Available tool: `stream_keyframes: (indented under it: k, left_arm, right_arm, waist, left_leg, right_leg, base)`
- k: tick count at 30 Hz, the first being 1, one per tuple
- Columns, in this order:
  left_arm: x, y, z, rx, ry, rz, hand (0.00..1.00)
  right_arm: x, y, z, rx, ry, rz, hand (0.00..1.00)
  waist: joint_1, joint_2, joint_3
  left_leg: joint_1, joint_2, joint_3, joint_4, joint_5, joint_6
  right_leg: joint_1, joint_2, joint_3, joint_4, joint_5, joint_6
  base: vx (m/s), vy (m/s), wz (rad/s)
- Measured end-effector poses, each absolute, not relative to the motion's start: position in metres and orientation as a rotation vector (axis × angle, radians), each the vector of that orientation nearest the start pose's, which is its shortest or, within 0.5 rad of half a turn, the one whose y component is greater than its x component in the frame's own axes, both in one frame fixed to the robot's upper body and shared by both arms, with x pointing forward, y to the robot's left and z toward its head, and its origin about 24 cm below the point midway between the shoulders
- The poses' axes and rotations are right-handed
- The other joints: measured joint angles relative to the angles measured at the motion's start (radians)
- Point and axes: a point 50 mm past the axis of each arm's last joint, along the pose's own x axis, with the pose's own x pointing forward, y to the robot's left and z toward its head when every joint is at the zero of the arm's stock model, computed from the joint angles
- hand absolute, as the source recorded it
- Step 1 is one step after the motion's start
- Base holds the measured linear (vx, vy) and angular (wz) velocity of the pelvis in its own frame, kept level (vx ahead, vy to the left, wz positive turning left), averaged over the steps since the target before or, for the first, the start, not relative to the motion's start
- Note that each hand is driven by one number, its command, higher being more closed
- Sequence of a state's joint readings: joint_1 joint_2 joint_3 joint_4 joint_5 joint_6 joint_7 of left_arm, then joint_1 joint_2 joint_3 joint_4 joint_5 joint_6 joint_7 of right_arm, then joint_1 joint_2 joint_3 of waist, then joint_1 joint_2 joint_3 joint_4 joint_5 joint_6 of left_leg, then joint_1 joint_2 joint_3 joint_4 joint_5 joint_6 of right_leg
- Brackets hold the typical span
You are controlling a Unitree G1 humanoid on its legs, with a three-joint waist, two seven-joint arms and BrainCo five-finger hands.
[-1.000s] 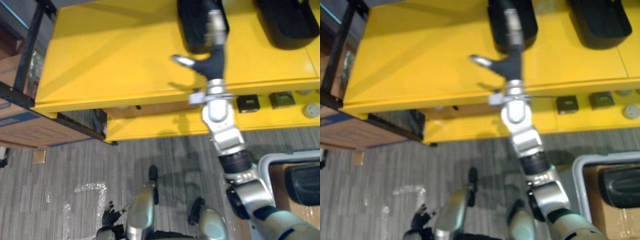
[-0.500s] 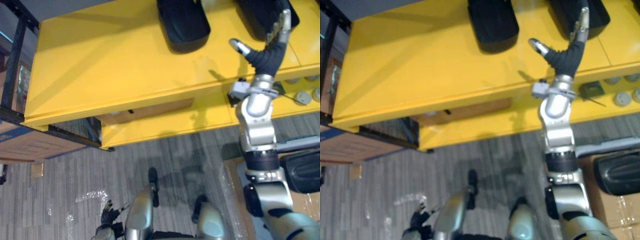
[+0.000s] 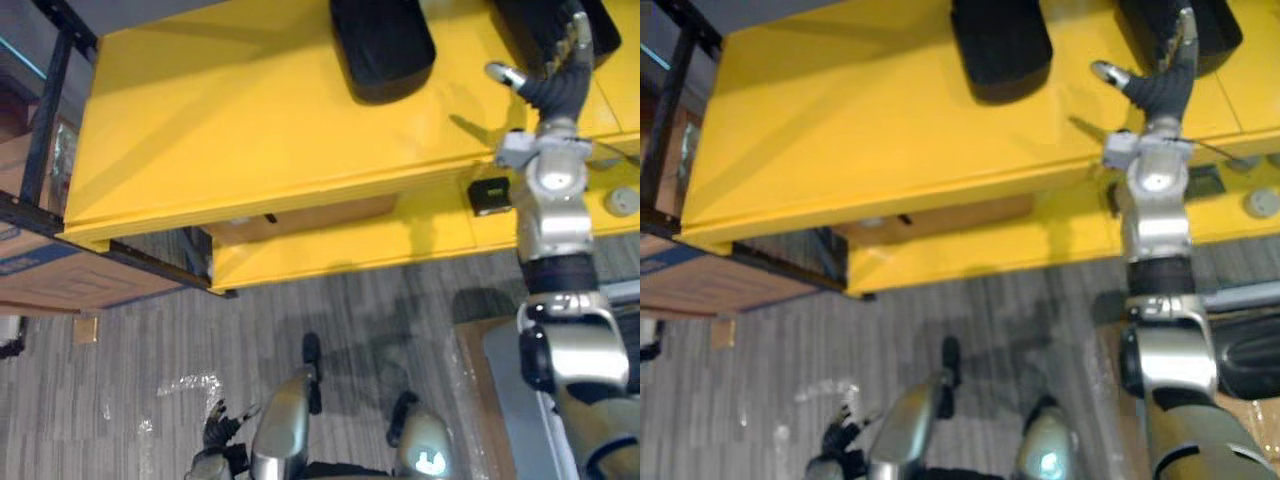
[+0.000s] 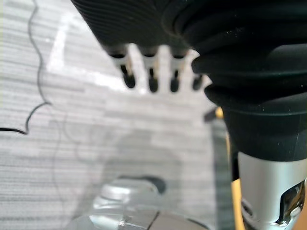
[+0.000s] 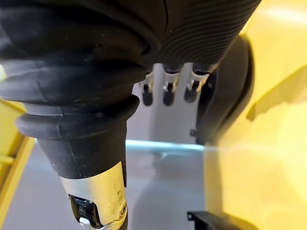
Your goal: Walk over and take plastic housings, then place them on the shelf
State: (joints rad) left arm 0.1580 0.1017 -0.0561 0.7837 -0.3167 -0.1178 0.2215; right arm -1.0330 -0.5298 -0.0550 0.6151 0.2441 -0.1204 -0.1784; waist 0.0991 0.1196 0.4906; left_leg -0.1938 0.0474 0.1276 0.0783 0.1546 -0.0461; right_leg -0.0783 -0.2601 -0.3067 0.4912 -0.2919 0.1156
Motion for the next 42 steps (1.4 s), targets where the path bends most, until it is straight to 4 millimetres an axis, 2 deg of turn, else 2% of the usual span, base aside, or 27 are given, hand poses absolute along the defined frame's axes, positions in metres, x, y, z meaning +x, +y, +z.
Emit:
stream_keyframes:
  k: [2,5,10,15,19,29,42]
  left_arm:
    - [0.124,0.193,-0.134,-0.093,0.831,0.377,0.0]
    - [0.126,0.192,-0.133,-0.095,0.832,0.369,0.0]
    - [0.131,0.19,-0.13,-0.102,0.815,0.353,0.0]
    - [0.133,0.184,-0.13,-0.095,0.816,0.319,0.0]
    - [0.133,0.182,-0.13,-0.097,0.826,0.312,0.0]
    - [0.133,0.181,-0.13,-0.123,0.834,0.32,0.0]
    - [0.139,0.176,-0.126,-0.127,0.807,0.289,0.0]
  right_arm:
    - [0.382,-0.242,0.29,-0.119,-0.58,-0.249,0.0]
    - [0.386,-0.236,0.296,-0.123,-0.57,-0.176,0.0]
    - [0.387,-0.232,0.311,-0.123,-0.579,-0.073,0.0]
    - [0.395,-0.233,0.3,-0.128,-0.475,-0.025,0.0]
    - [0.398,-0.231,0.301,-0.138,-0.442,-0.017,0.0]
    - [0.402,-0.235,0.298,-0.193,-0.378,-0.088,0.0]
    - [0.406,-0.222,0.3,-0.27,-0.335,-0.024,0.0]
  waist:
    - [0.0,0.006,-0.003]
    - [0.004,0.011,-0.001]
    - [0.021,0.044,0.004]
    - [0.034,0.053,0.001]
    - [0.037,0.067,0.002]
    - [0.055,0.069,0.002]
    - [0.056,0.072,0.0]
  left_leg:
    - [0.0,-0.006,-0.01,0.0,0.001,0.001]
    - [0.0,-0.006,-0.014,0.001,0.001,-0.001]
    - [-0.001,-0.01,-0.021,0.002,0.002,-0.002]
    - [-0.002,-0.014,-0.035,0.002,0.007,-0.007]
    - [-0.004,-0.014,-0.035,0.002,0.007,-0.007]
    - [-0.006,-0.013,-0.037,0.002,0.007,-0.007]
    - [-0.017,-0.012,-0.038,0.008,0.007,-0.007]
  right_leg:
    - [0.007,-0.006,-0.013,0.004,-0.006,0.003]
    - [0.01,-0.006,-0.019,0.005,-0.01,0.002]
    - [0.009,-0.012,-0.026,0.019,-0.018,0.0]
    - [0.01,-0.018,-0.042,0.037,-0.035,-0.003]
    - [0.01,-0.019,-0.043,0.037,-0.035,-0.003]
    - [0.007,-0.018,-0.046,0.037,-0.036,-0.003]
    - [0.001,-0.017,-0.047,0.037,-0.036,-0.003]
  base:
    - [0.01,-0.013,0.16]
    - [0.02,-0.018,0.05]
    - [0.0,-0.011,0.04]
    - [0.0,-0.03,0.09]
    - [0.0,0.0,0.0]
    - [0.0,0.0,0.0]
    - [0.0,0.0,0.0]
